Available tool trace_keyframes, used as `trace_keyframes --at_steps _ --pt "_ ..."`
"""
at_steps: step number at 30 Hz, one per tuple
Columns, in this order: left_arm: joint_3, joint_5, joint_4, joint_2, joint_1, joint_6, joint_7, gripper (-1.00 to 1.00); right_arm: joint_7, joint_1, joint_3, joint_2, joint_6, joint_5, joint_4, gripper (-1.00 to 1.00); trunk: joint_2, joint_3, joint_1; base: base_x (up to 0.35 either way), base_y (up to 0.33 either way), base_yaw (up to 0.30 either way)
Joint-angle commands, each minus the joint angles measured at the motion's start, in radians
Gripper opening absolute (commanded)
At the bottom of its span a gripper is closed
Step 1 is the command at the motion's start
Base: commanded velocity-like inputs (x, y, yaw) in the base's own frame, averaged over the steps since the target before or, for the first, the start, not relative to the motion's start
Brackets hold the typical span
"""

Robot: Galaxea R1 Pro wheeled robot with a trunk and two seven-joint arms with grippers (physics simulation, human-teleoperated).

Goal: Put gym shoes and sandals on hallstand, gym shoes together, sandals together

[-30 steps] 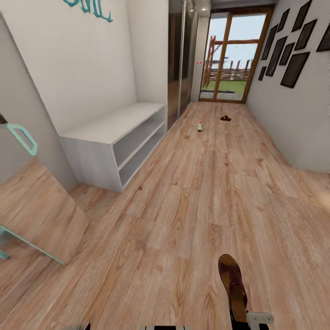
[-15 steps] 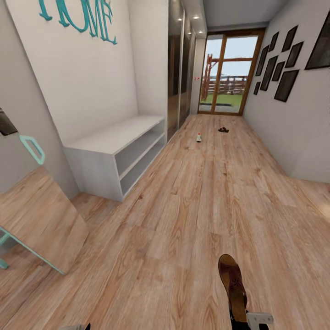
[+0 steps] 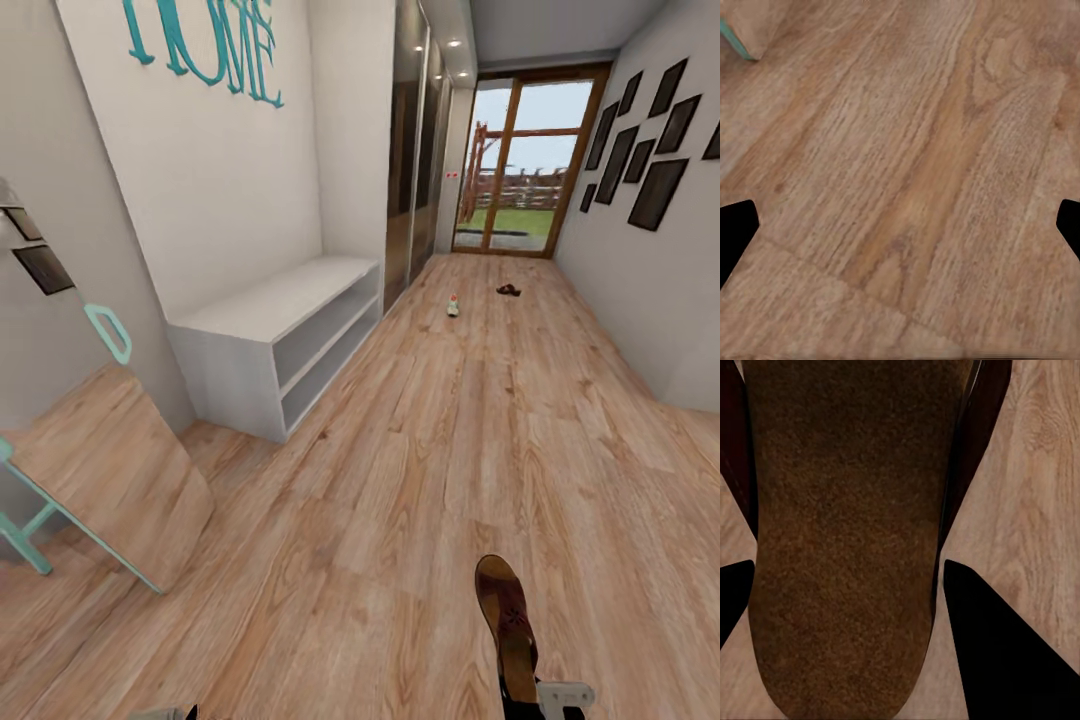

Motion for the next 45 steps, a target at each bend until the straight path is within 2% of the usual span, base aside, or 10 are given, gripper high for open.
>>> trace_keyframes --at_steps 1,9,23,32,45 --pt "0.008 -0.003 0.001 -0.001 -0.001 -0.002 -0.010 1.00 -0.003 0.000 0.001 0.000 -0.003 -0.002 0.000 -1.00 0.007 0.002 -0.004 0.000 0.000 0.266" --pt "0.008 -0.003 0.001 -0.001 -0.001 -0.002 -0.010 1.00 -0.003 0.000 0.001 0.001 -0.003 -0.002 0.000 -1.00 0.063 0.027 -0.035 0.000 0.000 0.272" --pt "0.008 -0.001 0.001 -0.001 -0.001 -0.004 -0.010 1.00 -0.003 0.000 0.001 0.002 -0.003 -0.002 0.000 -1.00 0.063 0.027 -0.035 -0.003 0.000 0.275" --pt "0.008 -0.001 0.001 -0.001 -0.001 -0.004 -0.010 1.00 -0.003 0.000 0.001 0.002 -0.003 -0.002 0.000 -1.00 0.063 0.027 -0.035 -0.297 0.041 0.277" --pt "0.008 -0.001 0.002 -0.001 -0.001 -0.004 -0.009 1.00 -0.003 0.000 0.001 0.002 -0.003 -0.002 0.000 -1.00 0.063 0.027 -0.035 -0.288 0.200 0.277"
